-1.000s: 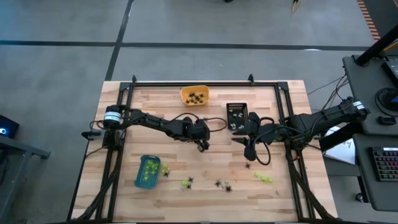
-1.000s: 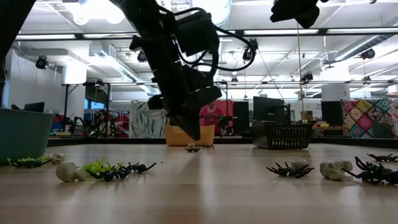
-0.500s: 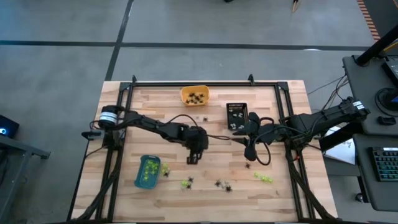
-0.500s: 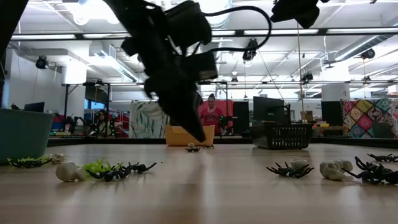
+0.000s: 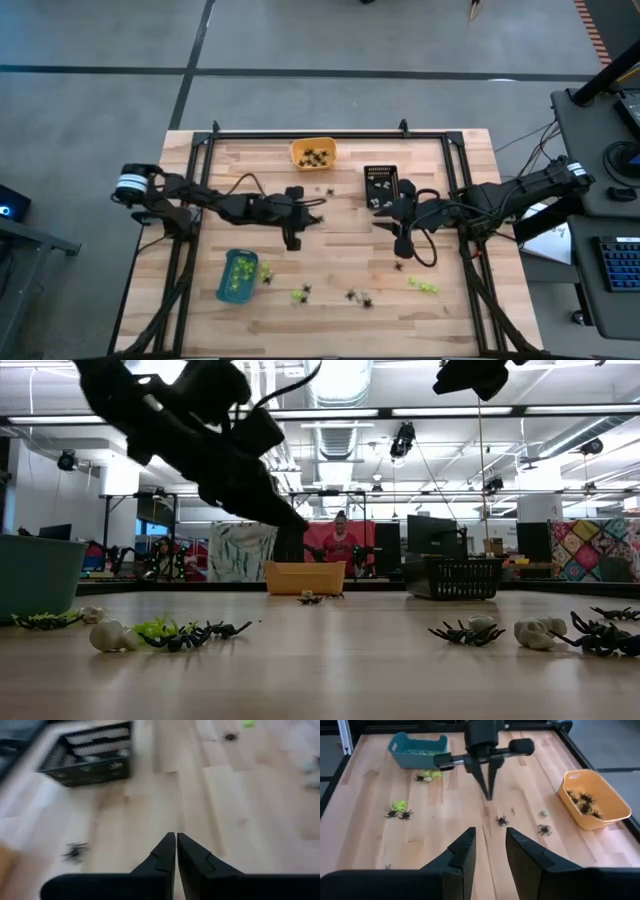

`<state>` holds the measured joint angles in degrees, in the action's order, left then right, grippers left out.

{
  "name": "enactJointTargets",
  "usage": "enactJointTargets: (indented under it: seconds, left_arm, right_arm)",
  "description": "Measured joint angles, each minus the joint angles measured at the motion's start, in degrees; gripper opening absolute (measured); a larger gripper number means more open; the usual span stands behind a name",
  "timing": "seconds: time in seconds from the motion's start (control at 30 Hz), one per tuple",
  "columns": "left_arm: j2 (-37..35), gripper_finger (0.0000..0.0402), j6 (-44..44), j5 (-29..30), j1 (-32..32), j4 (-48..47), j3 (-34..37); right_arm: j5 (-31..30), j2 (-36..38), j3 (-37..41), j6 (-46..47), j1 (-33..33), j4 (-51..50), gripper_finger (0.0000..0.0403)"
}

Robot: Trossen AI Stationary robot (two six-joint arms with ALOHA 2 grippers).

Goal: Sort Halloween decoration
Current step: Put the black spider toy into the yellow bin

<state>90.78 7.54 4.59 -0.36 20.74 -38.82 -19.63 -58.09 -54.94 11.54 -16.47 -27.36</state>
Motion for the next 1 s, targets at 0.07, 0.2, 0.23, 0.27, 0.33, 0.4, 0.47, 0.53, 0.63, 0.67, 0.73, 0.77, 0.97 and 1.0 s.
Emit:
enactJointTargets:
  seconds: [0.07,0.2,0.23,0.27,0.33,0.4,0.47,0.53,0.63,0.67,0.73,0.77,0.97,1.0]
  left_arm:
    - [0.0,0.0007,1.3,1.9,0.2,3.2,2.0]
    - [2.4,0.0038,1.7,2.9,1.3,12.4,5.0]
    - [3.2,0.0048,0.8,3.0,1.4,15.5,5.5]
    - [4.1,0.0059,-0.2,2.8,1.6,18.4,6.2]
    - [5.8,0.0082,-1.9,2.6,1.7,23.9,7.3]
    - [7.9,0.0106,-2.9,2.4,1.4,27.0,7.6]
    - [9.9,0.0128,-3.2,2.4,1.3,27.4,7.7]
    - [11.9,0.0147,-3.3,2.4,1.3,28.6,7.3]
    - [14.0,0.0166,-3.4,2.4,1.3,29.2,6.2]
    - [14.7,0.0170,-3.4,2.4,1.3,29.2,5.7]
    - [15.4,0.0176,-3.2,2.4,1.4,29.0,5.7]
    - [15.8,0.0179,-3.2,2.4,1.6,29.2,5.7]
    - [15.9,0.0183,-3.7,2.5,2.9,29.1,7.1]
    - [15.9,0.0183,-3.7,2.5,3.2,28.9,7.2]
  right_arm:
    - [-1.5,-0.1,0.1,-1.4,0.0,0.8,0.0098]
    - [-5.6,-0.4,1.0,-3.4,0.1,3.9,0.0098]
    - [-6.0,-0.5,1.1,-3.8,0.1,4.0,0.0098]
    - [-6.1,-0.5,1.2,-4.4,0.3,4.2,0.0098]
    - [-6.2,-0.9,1.5,-5.4,0.4,5.8,0.0098]
    - [-5.9,-1.1,1.9,-6.8,0.4,7.1,0.0098]
    - [-5.6,-2.1,3.0,-8.4,0.4,9.7,0.0098]
    - [-5.4,-3.1,5.5,-10.5,0.4,14.0,0.0098]
    - [-5.4,-5.1,10.2,-15.3,0.7,25.8,0.0098]
    - [-5.3,-5.6,11.6,-16.6,0.8,29.0,0.0098]
    - [-5.1,-6.8,14.0,-18.9,1.0,35.1,0.0098]
    - [-4.2,-7.1,15.1,-19.8,1.3,38.2,0.0098]
    - [0.6,-7.7,20.5,-21.6,4.0,49.2,0.0098]
    - [0.9,-7.7,20.8,-21.6,4.6,50.0,0.0098]
